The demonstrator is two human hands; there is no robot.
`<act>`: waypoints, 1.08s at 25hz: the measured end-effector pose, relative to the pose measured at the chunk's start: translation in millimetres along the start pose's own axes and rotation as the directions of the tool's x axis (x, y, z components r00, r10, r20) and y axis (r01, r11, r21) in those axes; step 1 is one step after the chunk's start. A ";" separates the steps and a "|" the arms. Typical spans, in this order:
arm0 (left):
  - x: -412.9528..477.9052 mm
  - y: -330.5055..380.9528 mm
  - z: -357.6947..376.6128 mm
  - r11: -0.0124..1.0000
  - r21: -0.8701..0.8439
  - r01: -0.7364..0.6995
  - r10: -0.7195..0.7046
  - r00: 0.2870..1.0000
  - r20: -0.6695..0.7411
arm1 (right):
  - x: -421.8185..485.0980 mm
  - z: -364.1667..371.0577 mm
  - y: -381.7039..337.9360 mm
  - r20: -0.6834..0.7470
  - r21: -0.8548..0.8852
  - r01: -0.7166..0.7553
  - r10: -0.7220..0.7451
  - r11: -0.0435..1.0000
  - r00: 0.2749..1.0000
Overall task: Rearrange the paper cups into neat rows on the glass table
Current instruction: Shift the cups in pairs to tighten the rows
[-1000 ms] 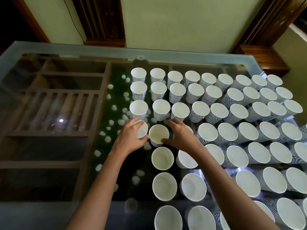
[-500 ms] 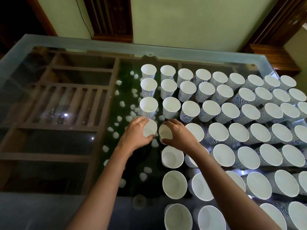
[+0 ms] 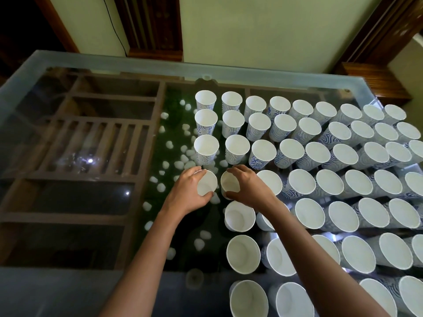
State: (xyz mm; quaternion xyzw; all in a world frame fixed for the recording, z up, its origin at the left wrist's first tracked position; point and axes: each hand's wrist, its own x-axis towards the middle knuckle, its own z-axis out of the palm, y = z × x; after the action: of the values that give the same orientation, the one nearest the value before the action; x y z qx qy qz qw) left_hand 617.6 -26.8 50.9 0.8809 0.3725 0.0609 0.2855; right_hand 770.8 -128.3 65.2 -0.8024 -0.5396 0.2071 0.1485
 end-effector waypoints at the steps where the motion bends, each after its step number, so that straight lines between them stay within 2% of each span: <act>1: -0.3 0.2 -0.2 1.000 -0.003 0.001 -0.001 1.000 -0.002 | 0.0 0.2 0.0 -0.002 0.002 0.002 -0.002 1.000 1.000; 11: -1.3 9.9 -3.1 0.999 -0.008 -0.042 0.042 0.998 -0.042 | -7.3 -2.2 4.1 -0.022 0.012 0.041 -0.041 0.999 0.999; 16: 15.1 45.6 6.5 0.987 -0.033 -0.157 0.153 0.983 -0.098 | -30.1 -26.6 31.4 -0.133 0.054 0.032 -0.024 0.998 0.991; 22: 51.9 156.0 57.8 0.948 -0.094 -0.306 0.304 0.952 -0.035 | -79.7 -92.5 141.3 -0.298 0.086 -0.154 0.173 0.984 0.939; 27: 83.5 271.1 122.7 0.922 -0.089 -0.377 0.377 0.926 -0.012 | -124.8 -161.0 267.7 -0.356 0.079 -0.278 0.288 0.957 0.889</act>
State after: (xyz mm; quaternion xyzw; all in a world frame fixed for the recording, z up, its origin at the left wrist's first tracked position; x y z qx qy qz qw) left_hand 885.1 -176.9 88.9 0.9225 0.1924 0.1289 0.3089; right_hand 1024.0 -346.4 103.2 -0.8947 -0.3775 0.0815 0.2245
